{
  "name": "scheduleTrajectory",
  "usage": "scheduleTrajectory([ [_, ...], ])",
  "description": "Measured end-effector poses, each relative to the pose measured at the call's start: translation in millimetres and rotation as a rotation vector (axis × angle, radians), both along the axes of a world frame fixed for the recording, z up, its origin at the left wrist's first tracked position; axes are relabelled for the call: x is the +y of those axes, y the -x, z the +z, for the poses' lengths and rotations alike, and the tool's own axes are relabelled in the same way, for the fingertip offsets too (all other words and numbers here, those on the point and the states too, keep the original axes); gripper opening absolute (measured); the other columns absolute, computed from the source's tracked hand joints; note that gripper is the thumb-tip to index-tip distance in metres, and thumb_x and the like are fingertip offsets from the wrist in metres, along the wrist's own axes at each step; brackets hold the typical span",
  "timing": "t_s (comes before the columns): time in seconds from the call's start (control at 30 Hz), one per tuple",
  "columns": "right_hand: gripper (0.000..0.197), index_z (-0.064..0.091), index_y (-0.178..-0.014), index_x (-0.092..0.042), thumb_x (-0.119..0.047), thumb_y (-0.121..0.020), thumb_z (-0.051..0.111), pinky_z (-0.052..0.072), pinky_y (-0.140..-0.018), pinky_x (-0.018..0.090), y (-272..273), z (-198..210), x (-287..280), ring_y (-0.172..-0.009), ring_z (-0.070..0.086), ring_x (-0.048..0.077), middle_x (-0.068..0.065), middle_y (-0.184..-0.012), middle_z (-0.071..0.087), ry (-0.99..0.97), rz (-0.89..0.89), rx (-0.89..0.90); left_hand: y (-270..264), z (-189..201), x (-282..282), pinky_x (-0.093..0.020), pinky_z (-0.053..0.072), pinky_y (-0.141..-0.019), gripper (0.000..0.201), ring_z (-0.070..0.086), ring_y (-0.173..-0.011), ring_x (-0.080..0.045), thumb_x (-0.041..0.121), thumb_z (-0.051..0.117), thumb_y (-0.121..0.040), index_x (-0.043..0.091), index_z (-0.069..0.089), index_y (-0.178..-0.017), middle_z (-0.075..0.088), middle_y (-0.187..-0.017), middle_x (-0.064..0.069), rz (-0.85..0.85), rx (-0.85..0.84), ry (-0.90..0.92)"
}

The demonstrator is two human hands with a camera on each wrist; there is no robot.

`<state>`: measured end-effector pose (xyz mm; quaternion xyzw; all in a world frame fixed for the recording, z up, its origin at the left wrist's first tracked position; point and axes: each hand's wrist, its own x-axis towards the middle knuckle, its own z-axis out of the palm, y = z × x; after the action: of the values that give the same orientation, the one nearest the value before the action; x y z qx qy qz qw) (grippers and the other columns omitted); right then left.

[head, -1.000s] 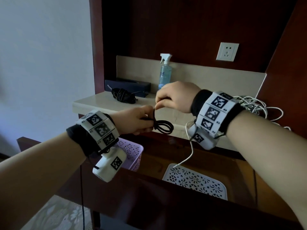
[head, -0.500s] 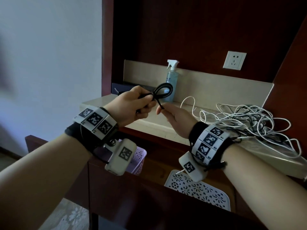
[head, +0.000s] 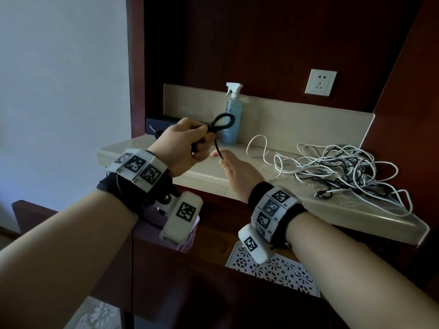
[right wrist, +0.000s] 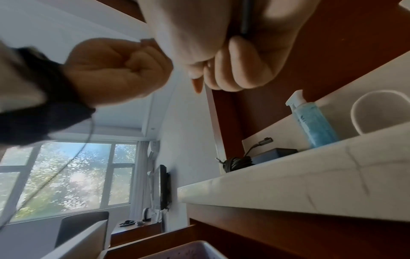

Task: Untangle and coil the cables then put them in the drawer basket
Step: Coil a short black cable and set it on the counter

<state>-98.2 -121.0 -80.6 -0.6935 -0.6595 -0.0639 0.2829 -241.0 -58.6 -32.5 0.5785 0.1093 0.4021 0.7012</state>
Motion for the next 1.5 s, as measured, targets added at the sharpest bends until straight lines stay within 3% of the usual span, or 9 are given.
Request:
scheduleTrajectory([
  [0.23,0.025,0.044,-0.12,-0.011,-0.02,-0.101,0.029,0.032,-0.058,0.029,18,10,-24,-0.077,0.057,0.029,0.01,-0.081,0.055,0.174,-0.076,-0.401,-10,-8,12,-0.022,0.034,-0.051,0.011,0.041,-0.057,-0.012,0.001,0.04,-0.098,0.01,0.039,-0.092,0.051,-0.074,-0.008,0.265,0.348,-0.299],
  [0.5,0.031,0.055,-0.109,-0.023,-0.036,-0.1,0.029,0.034,-0.066,0.029,36,76,-52,-0.095,0.056,0.021,-0.004,-0.092,0.052,0.073,-0.046,-0.801,-3,-11,8,-0.025,0.038,-0.054,0.016,0.044,-0.055,-0.012,0.006,0.053,-0.092,0.018,0.047,-0.083,0.062,-0.071,0.0,0.191,0.578,-0.792],
  [0.8,0.009,0.069,-0.083,-0.033,-0.028,-0.085,0.063,0.043,-0.083,0.016,6,108,-50,-0.086,0.06,-0.003,-0.016,-0.087,0.067,0.13,0.178,-0.075,20,-14,-10,-0.019,0.038,-0.054,0.014,0.046,-0.055,-0.006,0.005,0.049,-0.089,0.017,0.042,-0.085,0.061,-0.066,0.005,-0.19,0.303,-0.597],
  [0.9,0.019,0.066,-0.078,-0.037,-0.021,-0.087,0.061,0.051,-0.084,0.033,0,97,-47,-0.087,0.065,0.017,-0.008,-0.085,0.07,0.059,0.224,0.138,25,-11,-16,-0.018,0.035,-0.051,0.008,0.044,-0.053,-0.007,0.007,0.045,-0.081,0.013,0.04,-0.084,0.059,-0.064,0.002,-0.268,0.146,-0.441],
  [0.97,0.028,0.066,-0.078,-0.039,-0.015,-0.09,0.057,0.054,-0.076,0.039,-1,92,-47,-0.08,0.063,0.031,0.003,-0.081,0.071,0.04,0.259,0.196,27,-8,-19,-0.017,0.034,-0.05,0.006,0.041,-0.05,-0.007,0.007,0.043,-0.082,0.01,0.039,-0.084,0.057,-0.061,0.002,-0.269,0.096,-0.423],
  [1.07,0.043,0.068,-0.06,-0.037,-0.015,-0.094,0.051,0.038,-0.045,0.018,-2,78,-44,-0.042,0.043,0.003,-0.008,-0.045,0.05,0.021,0.308,0.34,28,-4,-22,-0.017,0.032,-0.049,0.004,0.039,-0.05,-0.007,0.006,0.041,-0.085,0.008,0.038,-0.085,0.056,-0.061,0.001,-0.262,0.01,-0.363],
  [1.23,0.027,0.053,-0.091,-0.037,-0.015,-0.099,0.039,0.035,-0.053,0.019,2,39,-26,-0.045,0.038,0.001,-0.01,-0.055,0.037,-0.063,0.258,0.242,19,2,-20,-0.021,0.033,-0.051,0.01,0.044,-0.054,-0.011,0.0,0.033,-0.098,0.006,0.04,-0.095,0.055,-0.064,-0.002,-0.136,-0.029,-0.179],
  [1.33,0.023,0.051,-0.115,-0.021,-0.018,-0.1,0.034,0.049,-0.059,0.039,5,27,-19,-0.049,0.047,0.011,-0.005,-0.059,0.041,0.006,0.145,0.162,15,-1,-14,-0.018,0.037,-0.049,0.013,0.045,-0.058,-0.011,-0.003,0.033,-0.098,0.005,0.042,-0.094,0.053,-0.072,-0.007,-0.094,0.017,-0.103],
  [1.5,0.033,0.038,-0.133,-0.02,-0.016,-0.101,0.03,0.046,-0.042,0.023,14,23,-27,-0.037,0.044,0.006,0.002,-0.069,0.041,0.235,0.224,0.531,11,-9,5,-0.017,0.039,-0.05,0.015,0.046,-0.06,-0.012,-0.002,0.041,-0.097,0.011,0.045,-0.09,0.054,-0.077,-0.009,0.163,0.135,-0.108],
])
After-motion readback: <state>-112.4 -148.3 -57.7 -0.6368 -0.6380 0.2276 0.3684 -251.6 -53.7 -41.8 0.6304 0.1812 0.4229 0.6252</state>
